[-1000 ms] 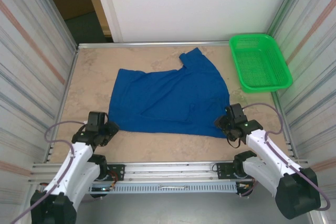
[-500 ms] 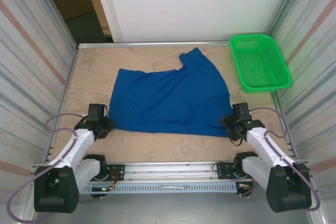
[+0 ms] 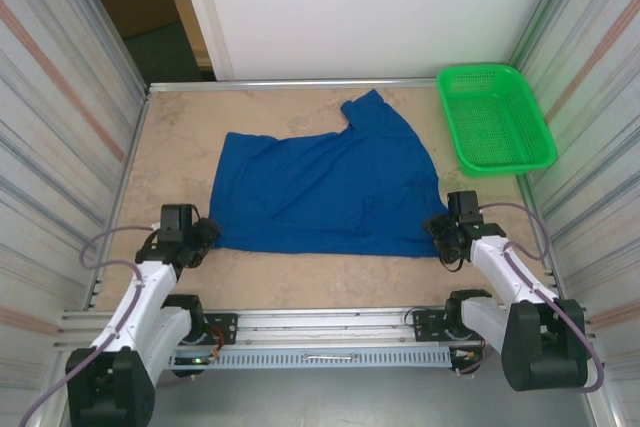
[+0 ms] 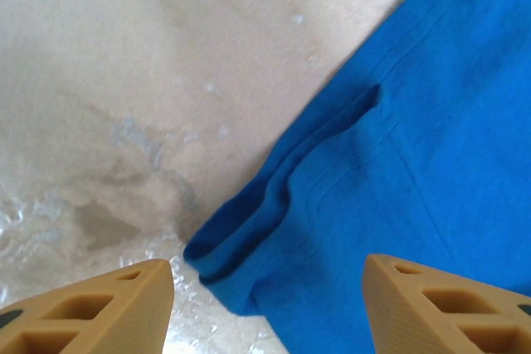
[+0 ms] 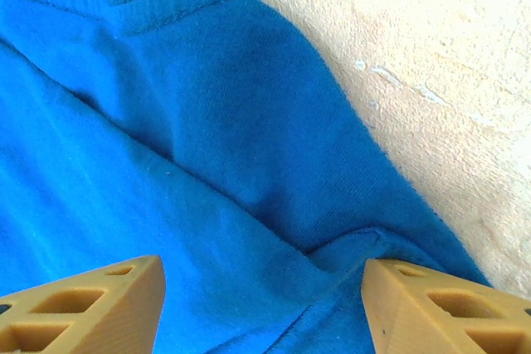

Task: Fold the inside-out t-shirt

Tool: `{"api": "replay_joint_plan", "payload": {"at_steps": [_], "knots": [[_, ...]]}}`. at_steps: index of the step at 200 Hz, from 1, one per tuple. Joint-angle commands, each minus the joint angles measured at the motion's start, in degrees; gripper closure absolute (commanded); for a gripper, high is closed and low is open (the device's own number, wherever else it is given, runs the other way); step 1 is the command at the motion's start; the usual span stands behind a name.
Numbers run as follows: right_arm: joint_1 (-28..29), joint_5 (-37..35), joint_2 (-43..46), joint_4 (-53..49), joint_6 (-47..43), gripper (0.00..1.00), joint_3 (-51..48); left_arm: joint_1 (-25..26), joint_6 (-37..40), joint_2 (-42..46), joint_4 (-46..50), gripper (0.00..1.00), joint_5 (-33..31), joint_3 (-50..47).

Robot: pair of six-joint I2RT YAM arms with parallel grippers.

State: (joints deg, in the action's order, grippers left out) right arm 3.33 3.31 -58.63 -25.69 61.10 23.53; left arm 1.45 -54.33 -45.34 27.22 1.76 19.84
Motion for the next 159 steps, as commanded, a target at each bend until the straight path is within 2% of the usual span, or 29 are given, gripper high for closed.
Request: {"api": "replay_joint_plan", "payload": {"at_steps": [1,39,66,79,96,118,159], "knots": [[-0.6,-1.0,-2.1,-2.8,1.3,0.36,-1.3,0.6,-6.4,0.6,0.7,0.38,1.8,-1.6],[-0.7,-1.2,-2.3,-3.0,2.2,0.36,-1.1,1.0,-9.0,-2.7,-2.7,0.45,1.7,-2.6],[-1.1,-1.6,-2.4,-3.7,3.0,0.36,-0.9,0.8,-9.5,-6.5,-6.3,0.58,0.1,-3.3],[-1.5,-1.5,-2.6,-4.0,3.0,0.36,-0.8,-0.1,-8.0,-9.0,-8.3,0.73,0.7,-3.0],[-2.0,-1.5,-3.2,-4.9,3.1,0.36,-0.3,-1.0,-5.4,-10.9,-7.8,1.00,1.1,-1.4],[-2.5,-2.0,-3.7,-6.5,3.3,0.36,0.3,-1.1,-3.3,-7.7,-3.4,1.00,1.2,0.0],[-2.8,-3.1,-1.2,-8.5,5.1,0.35,-0.5,-1.2,-5.7,7.7,7.3,1.00,1.9,-3.6]]}}
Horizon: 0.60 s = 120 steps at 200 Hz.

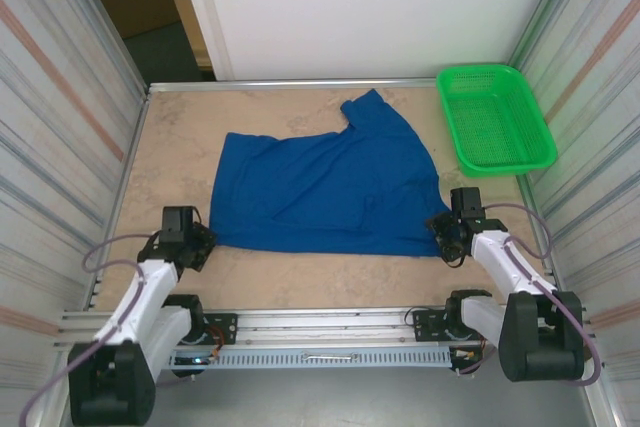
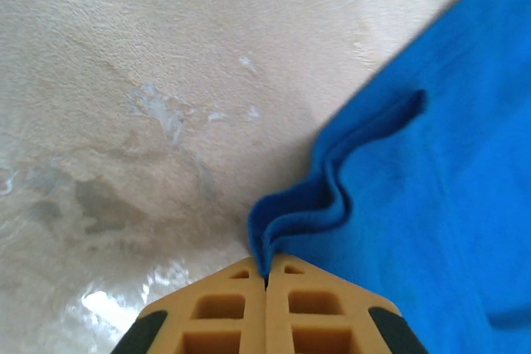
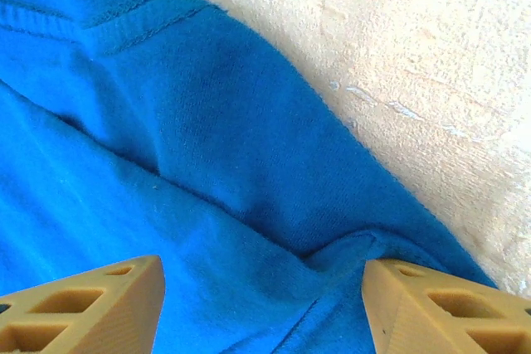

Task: Fold the inside-out t-shirt

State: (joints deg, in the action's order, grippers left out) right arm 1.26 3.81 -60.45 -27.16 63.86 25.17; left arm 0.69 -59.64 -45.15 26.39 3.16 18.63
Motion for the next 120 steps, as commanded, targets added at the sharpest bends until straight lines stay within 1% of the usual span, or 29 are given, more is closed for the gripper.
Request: {"api": "replay_joint_plan", "payload": {"at_steps": [1,7,8,18,22,26,36,43,62,71,82,103,120], "knots": [[-0.7,-3.6,0.7,-7.1,2.4,0.35,-2.1,-0.4,-0.5,7.8,8.4,1.00,0.5,-2.5],[-0.8,-3.6,1.0,-7.2,2.6,0.35,-2.2,-0.4,-1.0,10.0,9.8,1.00,0.5,-3.0],[-0.8,-3.6,1.1,-7.3,2.6,0.35,-2.2,-0.4,-1.0,10.3,10.0,0.99,0.5,-3.1],[-0.8,-3.4,2.0,-7.7,2.6,0.35,-1.9,-0.4,-1.0,13.1,11.7,0.74,0.2,-3.1],[-0.8,-3.3,2.3,-8.1,2.5,0.36,-1.7,-0.4,-1.0,13.9,12.4,0.66,-0.2,-2.9],[-0.7,-3.2,2.9,-8.5,2.3,0.35,-1.2,-0.4,-0.5,14.7,13.1,0.60,-0.7,-2.5],[-0.7,-2.9,3.5,-9.7,1.6,0.36,0.3,-0.4,1.2,15.6,14.5,0.51,-2.7,-0.6],[-0.7,-2.7,5.9,-10.5,0.9,0.36,1.6,-0.4,2.9,15.4,14.7,0.46,-4.3,1.1],[-0.4,-2.0,9.3,-12.5,-0.9,0.36,6.2,-0.4,8.6,11.4,12.3,0.43,-6.6,6.5],[-0.2,-1.7,10.1,-12.6,-1.9,0.36,8.9,-0.4,11.6,7.9,9.7,0.40,-6.6,9.1],[0.3,-1.6,9.7,-12.3,-3.5,0.36,12.5,-0.4,15.0,2.6,5.9,0.38,-6.4,12.2],[1.2,-0.1,4.3,-9.2,-8.2,0.36,20.6,-0.5,22.0,-9.5,-1.7,0.35,-3.6,19.2],[2.1,1.3,-4.8,-7.6,-13.5,0.36,29.4,-0.5,28.2,-21.2,-5.7,0.31,-0.5,26.7]]}}
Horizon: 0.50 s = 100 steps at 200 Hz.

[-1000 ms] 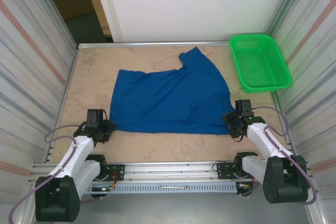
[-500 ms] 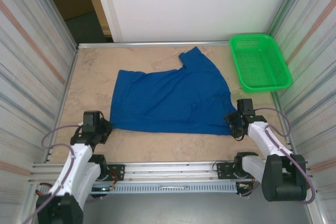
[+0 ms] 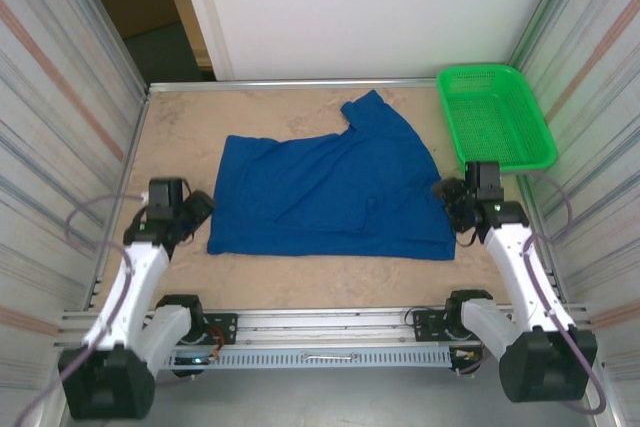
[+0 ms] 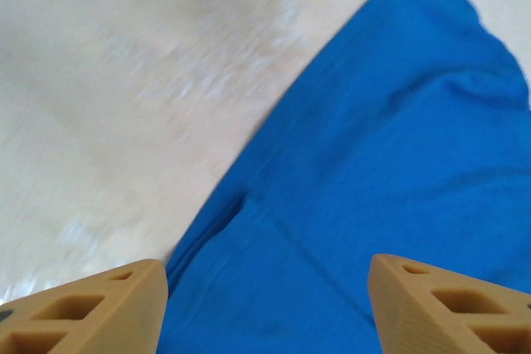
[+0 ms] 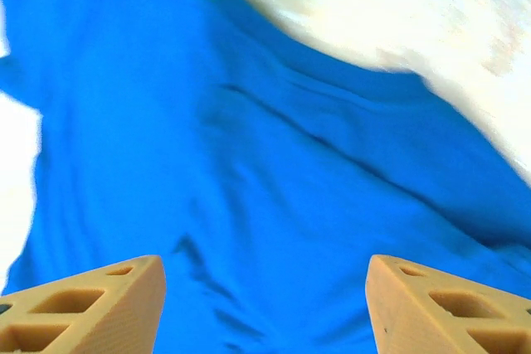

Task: Fold the inside-out t-shirt

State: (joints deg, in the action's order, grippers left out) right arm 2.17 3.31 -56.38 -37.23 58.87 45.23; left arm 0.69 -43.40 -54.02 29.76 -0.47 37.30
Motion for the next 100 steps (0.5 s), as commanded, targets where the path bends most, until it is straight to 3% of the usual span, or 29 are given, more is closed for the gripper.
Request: {"api": "replay_joint_plan", "payload": {"at_steps": [1,47,100], "knots": [[1.3,1.8,-9.5,2.6,-8.8,0.36,9.9,-0.5,12.3,-13.1,-9.2,0.31,3.2,8.6],[2.6,9.5,-38.6,2.4,-20.5,0.36,38.5,-0.4,25.6,-40.4,-6.1,0.27,8.3,33.8],[4.5,10.0,-66.1,-3.9,-27.7,0.36,70.2,-0.5,31.3,-58.1,-2.0,0.26,7.9,52.3]]}}
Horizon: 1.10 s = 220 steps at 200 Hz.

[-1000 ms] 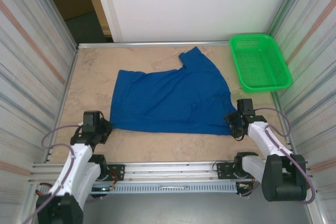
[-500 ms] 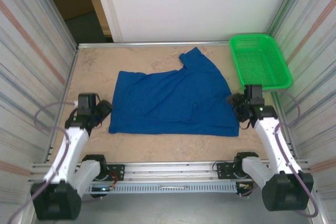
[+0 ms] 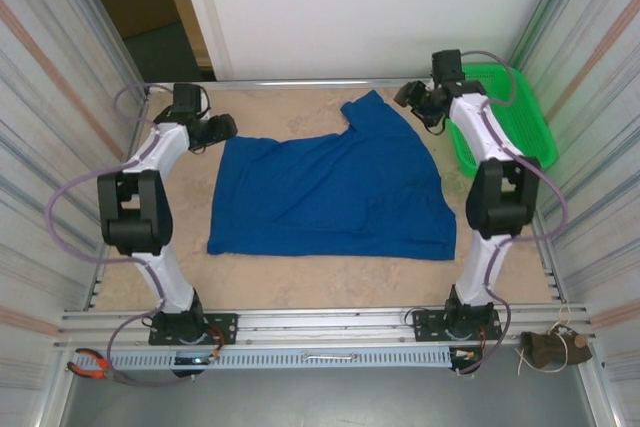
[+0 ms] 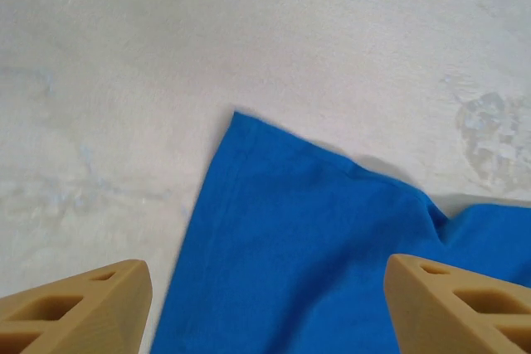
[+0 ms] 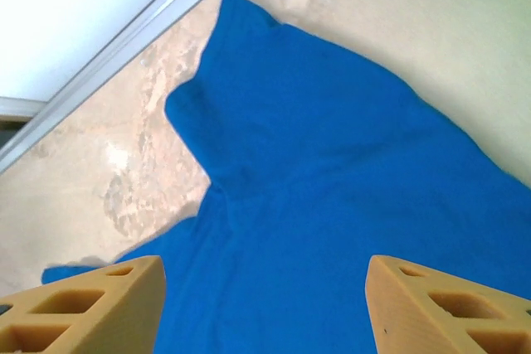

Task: Fold the inside-out t-shirt

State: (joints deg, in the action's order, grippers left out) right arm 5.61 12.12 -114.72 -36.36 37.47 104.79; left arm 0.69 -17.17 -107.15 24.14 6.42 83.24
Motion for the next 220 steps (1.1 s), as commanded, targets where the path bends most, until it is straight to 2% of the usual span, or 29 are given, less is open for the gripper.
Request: {"api": "replay_joint_plan", "payload": {"at_steps": [1,38,71,128,161,220], "knots": [[1.1,1.1,-8.2,-4.9,-6.5,0.36,11.2,-0.5,5.0,-5.2,3.7,0.26,1.1,6.7],[3.1,-3.3,-22.8,-6.8,-11.8,0.37,29.5,-0.4,4.6,-12.5,5.1,0.26,2.0,14.3],[3.3,-6.1,-33.9,-7.5,-12.7,0.35,42.5,-0.4,4.7,-16.0,5.4,0.25,2.6,16.1],[2.0,-2.7,-42.0,2.1,-11.3,0.33,46.2,-0.6,4.0,-16.9,5.2,0.25,4.9,15.9],[0.7,0.3,-46.0,5.1,-6.8,0.31,49.5,-0.5,4.2,-16.2,4.8,0.25,5.1,14.9],[0.9,5.4,-49.9,9.5,-0.8,0.34,52.5,-0.9,2.6,-15.9,3.9,0.26,6.6,14.2]]}}
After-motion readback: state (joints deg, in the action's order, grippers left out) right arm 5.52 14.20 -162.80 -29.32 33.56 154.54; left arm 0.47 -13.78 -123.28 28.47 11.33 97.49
